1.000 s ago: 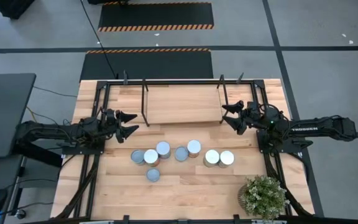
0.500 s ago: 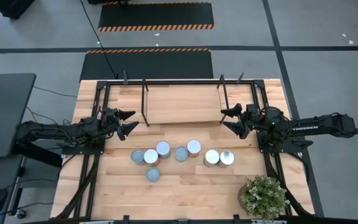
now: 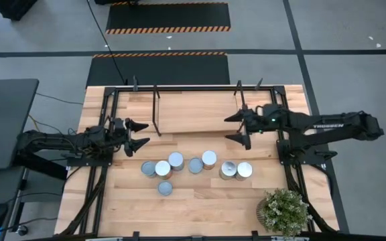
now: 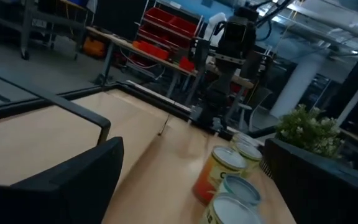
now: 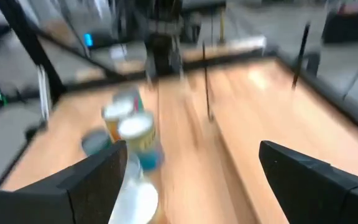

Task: Pick and place cans onto a shelf
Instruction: Put the canned peaches on the shelf, then put the canned oranges on the shelf

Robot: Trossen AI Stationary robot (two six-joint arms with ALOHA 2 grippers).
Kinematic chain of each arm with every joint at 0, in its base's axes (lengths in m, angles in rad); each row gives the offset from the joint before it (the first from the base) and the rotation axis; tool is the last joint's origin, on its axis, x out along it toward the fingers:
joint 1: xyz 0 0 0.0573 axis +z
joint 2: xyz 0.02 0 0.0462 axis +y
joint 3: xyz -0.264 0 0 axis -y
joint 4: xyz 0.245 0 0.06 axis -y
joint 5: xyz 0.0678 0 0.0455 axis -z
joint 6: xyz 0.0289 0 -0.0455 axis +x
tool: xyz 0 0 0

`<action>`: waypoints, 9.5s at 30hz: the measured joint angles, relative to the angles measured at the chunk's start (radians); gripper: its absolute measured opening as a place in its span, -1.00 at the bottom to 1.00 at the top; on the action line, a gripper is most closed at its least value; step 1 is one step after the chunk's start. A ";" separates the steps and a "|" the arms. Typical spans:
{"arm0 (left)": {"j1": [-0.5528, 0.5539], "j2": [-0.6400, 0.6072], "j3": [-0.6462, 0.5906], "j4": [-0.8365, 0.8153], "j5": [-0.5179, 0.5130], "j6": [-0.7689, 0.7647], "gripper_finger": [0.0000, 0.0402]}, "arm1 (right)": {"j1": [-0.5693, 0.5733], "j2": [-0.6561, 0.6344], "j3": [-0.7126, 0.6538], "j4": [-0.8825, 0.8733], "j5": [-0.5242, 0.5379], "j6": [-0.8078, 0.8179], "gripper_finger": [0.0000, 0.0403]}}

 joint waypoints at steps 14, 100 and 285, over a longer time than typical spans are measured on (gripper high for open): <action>0.000 0.000 0.000 0.080 -0.088 0.055 0.96 | 0.220 0.195 0.271 -0.543 0.258 0.027 0.85; 0.003 0.000 0.000 0.359 -0.194 0.448 0.96 | 0.487 0.730 0.413 -0.919 0.093 0.316 0.66; 0.003 0.000 0.014 0.171 -0.156 0.298 0.96 | 0.427 0.850 0.595 -0.859 0.152 0.274 0.71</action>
